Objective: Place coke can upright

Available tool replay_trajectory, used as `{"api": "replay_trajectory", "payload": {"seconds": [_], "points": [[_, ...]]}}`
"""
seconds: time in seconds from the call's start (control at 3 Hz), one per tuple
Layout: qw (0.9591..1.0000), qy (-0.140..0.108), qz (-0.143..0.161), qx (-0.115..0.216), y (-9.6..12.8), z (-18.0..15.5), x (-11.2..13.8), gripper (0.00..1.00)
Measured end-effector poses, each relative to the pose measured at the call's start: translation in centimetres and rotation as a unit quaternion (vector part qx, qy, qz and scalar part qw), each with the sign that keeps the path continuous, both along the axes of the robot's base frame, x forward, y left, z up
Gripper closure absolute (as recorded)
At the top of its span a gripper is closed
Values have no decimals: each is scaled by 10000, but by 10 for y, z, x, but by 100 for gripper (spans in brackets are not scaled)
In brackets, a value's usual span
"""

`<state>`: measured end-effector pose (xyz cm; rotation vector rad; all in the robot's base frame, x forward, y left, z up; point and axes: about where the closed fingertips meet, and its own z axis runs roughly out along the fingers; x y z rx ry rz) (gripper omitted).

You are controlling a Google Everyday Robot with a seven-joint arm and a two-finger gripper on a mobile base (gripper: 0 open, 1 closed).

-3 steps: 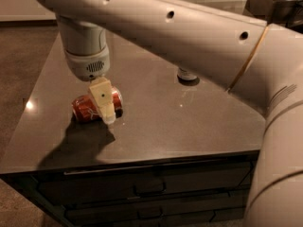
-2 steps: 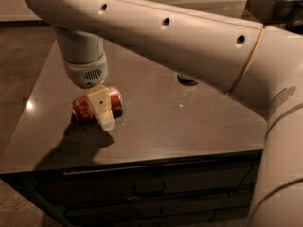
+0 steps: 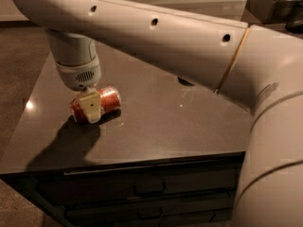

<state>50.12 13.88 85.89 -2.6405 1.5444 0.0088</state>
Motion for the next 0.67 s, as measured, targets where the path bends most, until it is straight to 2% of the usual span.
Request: {"api": "replay_trajectory", "payload": {"seconds": [0.33,0.67], "points": [[9999,42,105,128,8,11,-3,72],[9987,262,168,392,7,32,9,96]]}}
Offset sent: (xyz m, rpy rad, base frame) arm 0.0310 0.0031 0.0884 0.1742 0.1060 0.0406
